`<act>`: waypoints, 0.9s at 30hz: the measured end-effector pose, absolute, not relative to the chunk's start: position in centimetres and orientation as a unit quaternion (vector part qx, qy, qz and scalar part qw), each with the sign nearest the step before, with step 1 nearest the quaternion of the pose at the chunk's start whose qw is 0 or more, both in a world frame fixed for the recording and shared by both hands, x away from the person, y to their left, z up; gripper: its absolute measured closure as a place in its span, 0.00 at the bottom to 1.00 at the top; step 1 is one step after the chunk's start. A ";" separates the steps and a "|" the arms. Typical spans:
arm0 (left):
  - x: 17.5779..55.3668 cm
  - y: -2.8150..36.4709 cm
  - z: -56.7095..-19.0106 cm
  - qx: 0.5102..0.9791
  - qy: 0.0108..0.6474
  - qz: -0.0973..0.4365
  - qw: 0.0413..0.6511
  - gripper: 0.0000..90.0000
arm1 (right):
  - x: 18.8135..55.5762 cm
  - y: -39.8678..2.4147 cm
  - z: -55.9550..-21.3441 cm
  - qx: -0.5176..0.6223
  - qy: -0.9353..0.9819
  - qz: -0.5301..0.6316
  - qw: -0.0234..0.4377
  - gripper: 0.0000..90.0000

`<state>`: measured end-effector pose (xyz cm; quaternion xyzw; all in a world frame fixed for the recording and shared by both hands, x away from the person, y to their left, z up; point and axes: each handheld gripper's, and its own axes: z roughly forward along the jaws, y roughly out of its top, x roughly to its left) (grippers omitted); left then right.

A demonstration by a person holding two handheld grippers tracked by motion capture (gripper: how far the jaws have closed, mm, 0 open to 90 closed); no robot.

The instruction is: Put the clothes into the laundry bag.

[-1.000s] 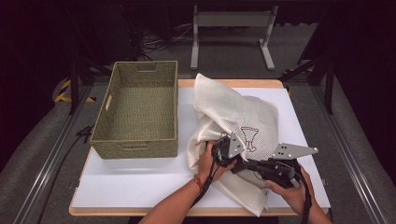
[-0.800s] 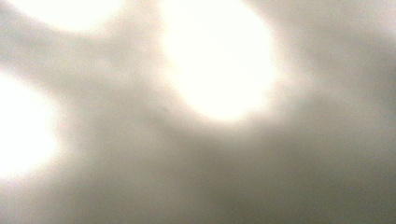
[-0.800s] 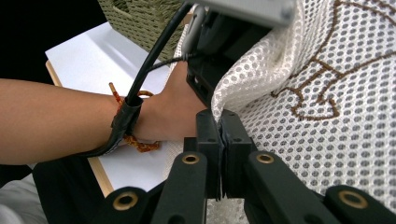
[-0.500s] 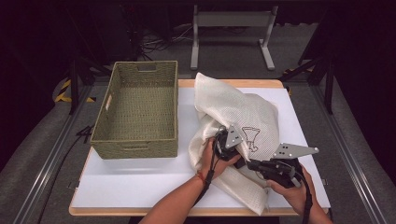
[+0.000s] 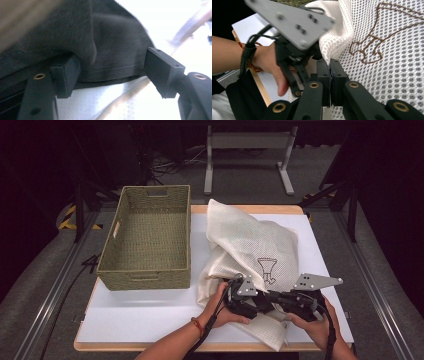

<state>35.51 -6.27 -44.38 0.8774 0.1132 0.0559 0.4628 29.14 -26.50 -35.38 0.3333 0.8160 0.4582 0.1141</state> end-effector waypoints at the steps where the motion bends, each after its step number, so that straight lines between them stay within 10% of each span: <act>1: 35.4 -6.2 -44.4 0.880 0.111 0.054 0.459 0.41 | 29.1 -26.5 -35.4 0.332 0.816 0.459 0.113 0.98; 17: 35.3 -8.1 -44.9 0.910 0.080 0.063 0.403 0.97 | 29.2 -26.3 -35.6 0.333 0.819 0.454 0.114 0.98; 27: 35.4 -7.3 -44.0 0.871 0.089 0.092 0.475 0.99 | 29.3 -26.8 -35.8 0.336 0.816 0.458 0.106 0.98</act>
